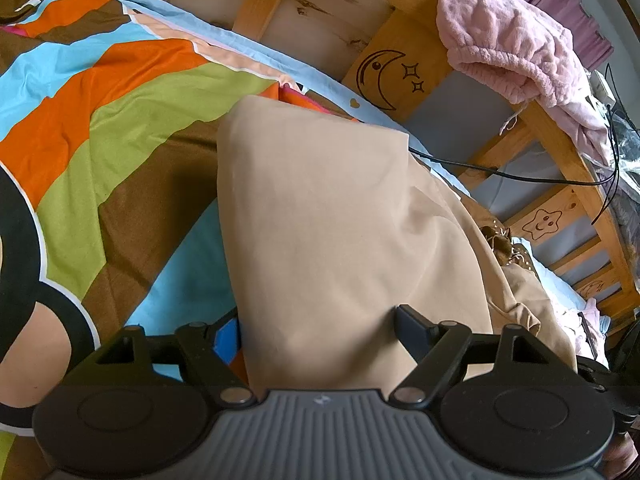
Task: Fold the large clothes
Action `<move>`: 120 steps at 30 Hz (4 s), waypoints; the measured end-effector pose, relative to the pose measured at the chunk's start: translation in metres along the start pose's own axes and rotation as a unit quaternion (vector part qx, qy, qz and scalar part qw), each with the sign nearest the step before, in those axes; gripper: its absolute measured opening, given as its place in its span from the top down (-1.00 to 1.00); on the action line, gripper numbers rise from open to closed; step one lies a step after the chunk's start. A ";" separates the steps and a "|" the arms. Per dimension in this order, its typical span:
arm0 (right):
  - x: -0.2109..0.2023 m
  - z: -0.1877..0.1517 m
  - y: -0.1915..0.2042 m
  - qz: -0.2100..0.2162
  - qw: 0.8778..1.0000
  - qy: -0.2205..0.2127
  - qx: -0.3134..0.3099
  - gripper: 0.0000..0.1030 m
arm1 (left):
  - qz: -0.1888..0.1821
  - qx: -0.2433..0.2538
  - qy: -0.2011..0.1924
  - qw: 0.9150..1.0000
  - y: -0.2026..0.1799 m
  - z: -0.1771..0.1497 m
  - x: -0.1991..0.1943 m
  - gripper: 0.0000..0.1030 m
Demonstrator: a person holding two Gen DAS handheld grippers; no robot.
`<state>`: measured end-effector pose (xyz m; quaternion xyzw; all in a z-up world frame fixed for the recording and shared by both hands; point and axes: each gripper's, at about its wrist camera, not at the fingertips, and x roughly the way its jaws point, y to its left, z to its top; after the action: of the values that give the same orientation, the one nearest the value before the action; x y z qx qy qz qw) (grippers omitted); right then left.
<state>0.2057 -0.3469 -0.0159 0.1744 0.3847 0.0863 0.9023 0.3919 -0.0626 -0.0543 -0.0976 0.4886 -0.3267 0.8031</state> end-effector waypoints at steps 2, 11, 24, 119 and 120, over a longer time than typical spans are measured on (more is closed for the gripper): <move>-0.001 0.001 0.000 0.002 1.000 -0.001 0.002 0.73 | -0.002 -0.002 -0.001 1.000 0.000 0.001 -0.001 -0.58; 0.000 0.014 0.005 0.016 1.000 -0.020 0.008 0.73 | -0.007 -0.002 -0.015 1.000 -0.004 0.023 -0.011 -0.55; 0.090 0.088 0.026 0.024 0.992 -0.057 0.108 0.72 | 0.068 0.045 -0.051 0.995 0.017 0.145 -0.004 -0.55; -0.068 -0.123 0.120 -0.130 0.983 -0.109 -0.071 -0.99 | 0.287 0.074 -0.183 0.937 -0.025 -0.191 -0.154 -0.99; -0.068 -0.124 0.119 -0.130 0.983 -0.109 -0.070 -0.99 | 0.286 0.074 -0.181 0.938 -0.025 -0.191 -0.154 -0.99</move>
<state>0.0667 -0.2257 -0.0048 0.0682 0.2962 -0.0242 0.9524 0.1717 0.0449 -0.0282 0.0484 0.3164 -0.0949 0.9426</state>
